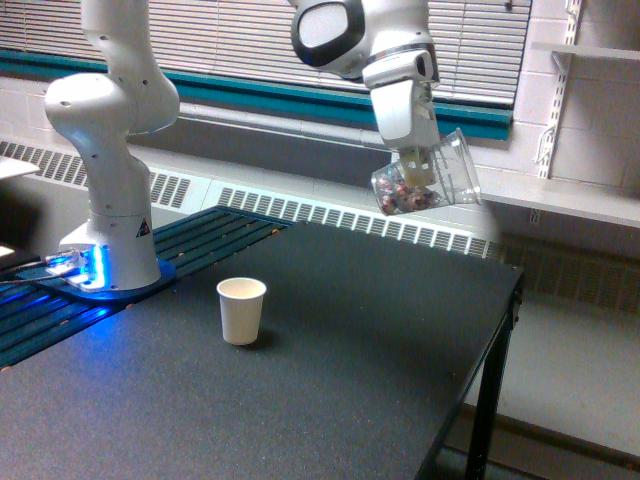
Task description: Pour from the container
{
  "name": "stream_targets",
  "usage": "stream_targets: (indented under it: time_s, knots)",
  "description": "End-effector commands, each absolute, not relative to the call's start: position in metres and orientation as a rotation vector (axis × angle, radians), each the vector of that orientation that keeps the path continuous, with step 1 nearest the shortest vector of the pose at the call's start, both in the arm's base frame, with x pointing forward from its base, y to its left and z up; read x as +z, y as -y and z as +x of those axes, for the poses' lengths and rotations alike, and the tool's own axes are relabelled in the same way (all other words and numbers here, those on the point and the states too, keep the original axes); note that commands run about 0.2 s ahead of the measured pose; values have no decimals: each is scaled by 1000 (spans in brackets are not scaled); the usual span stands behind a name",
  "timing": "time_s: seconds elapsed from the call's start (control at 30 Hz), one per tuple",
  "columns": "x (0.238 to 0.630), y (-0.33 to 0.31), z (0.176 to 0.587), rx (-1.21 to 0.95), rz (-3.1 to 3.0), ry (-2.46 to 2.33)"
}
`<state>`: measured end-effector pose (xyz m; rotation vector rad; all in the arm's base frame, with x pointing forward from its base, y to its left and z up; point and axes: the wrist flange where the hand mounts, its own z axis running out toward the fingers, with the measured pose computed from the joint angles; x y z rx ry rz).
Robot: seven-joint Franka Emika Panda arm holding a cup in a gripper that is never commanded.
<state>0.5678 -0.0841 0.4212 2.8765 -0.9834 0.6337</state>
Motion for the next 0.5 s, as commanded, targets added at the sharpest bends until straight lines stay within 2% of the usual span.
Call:
stream_targets:
  time_s: [0.03, 0.5]
  knots:
    - [421, 82, 551, 649, 2888, 884]
    - [394, 57, 492, 604, 2899, 849]
